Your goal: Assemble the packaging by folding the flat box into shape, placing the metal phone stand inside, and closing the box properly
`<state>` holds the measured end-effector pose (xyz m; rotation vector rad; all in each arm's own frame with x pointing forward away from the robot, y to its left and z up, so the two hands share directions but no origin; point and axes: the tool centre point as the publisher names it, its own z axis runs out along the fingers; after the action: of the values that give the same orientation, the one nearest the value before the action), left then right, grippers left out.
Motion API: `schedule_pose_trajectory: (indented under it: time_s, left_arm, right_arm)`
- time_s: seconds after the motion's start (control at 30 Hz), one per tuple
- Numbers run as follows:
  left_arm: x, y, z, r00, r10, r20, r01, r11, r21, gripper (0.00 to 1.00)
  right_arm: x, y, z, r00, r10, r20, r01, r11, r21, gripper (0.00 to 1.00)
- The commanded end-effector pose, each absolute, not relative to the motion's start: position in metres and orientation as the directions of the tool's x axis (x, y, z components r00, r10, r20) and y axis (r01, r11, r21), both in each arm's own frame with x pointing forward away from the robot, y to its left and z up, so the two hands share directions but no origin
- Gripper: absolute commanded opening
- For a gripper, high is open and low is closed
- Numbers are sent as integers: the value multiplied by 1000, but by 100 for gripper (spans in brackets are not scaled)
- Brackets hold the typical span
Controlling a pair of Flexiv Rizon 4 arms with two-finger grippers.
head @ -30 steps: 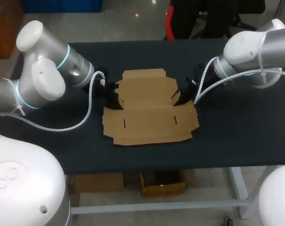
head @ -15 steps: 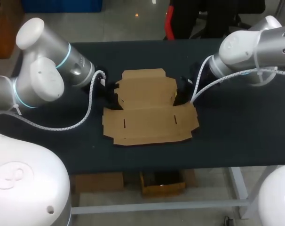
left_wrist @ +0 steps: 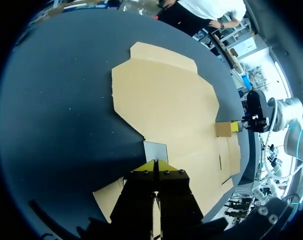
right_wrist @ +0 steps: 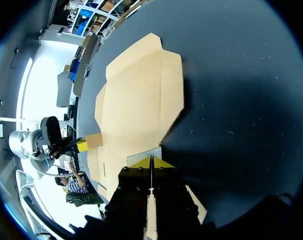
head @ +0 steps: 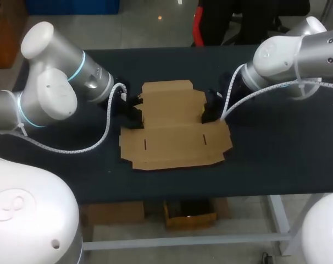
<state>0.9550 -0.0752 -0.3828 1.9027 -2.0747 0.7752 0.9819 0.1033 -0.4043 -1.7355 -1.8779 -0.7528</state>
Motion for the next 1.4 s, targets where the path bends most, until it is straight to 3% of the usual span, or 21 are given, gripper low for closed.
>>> schedule_pose_trajectory:
  time_s: [0.03,1.4]
  left_arm:
    - [957,-81,-384,-136,-862,489,-974,26,-225,0]
    - [966,-99,-407,-121,-887,447,-977,27,-211,0]
  right_arm:
    - [981,108,-403,-92,744,662,996,54,78,0]
    - [978,120,-419,-73,794,603,997,77,18,0]
